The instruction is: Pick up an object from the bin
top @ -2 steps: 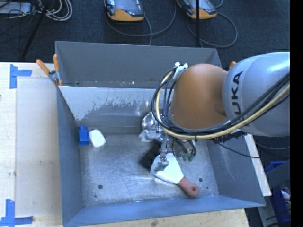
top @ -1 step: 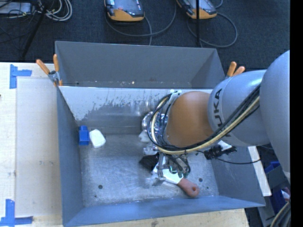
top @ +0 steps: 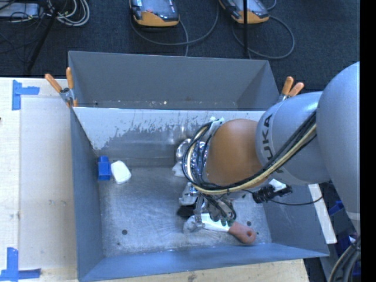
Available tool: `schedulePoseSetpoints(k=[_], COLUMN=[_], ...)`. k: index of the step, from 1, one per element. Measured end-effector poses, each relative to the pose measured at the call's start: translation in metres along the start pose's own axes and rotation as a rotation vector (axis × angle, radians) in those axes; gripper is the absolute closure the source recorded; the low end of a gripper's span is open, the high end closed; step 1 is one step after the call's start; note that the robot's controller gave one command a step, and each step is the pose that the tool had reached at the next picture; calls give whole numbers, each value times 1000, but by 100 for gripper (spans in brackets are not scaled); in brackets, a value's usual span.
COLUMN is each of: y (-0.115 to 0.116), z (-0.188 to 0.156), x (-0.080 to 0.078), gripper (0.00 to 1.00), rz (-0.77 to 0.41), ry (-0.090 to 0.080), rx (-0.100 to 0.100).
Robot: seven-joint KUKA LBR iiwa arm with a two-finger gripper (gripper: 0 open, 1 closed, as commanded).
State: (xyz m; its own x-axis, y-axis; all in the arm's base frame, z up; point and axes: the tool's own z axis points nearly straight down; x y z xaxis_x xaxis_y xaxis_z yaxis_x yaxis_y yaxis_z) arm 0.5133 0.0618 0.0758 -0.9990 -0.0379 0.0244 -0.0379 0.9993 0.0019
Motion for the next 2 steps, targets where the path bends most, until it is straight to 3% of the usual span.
schedulePoseSetpoints(k=[1, 2], y=[0, 17], z=[0, -166], x=[0, -9], gripper=[100, 100], rz=[1, -109], ry=[0, -31], rx=[0, 2])
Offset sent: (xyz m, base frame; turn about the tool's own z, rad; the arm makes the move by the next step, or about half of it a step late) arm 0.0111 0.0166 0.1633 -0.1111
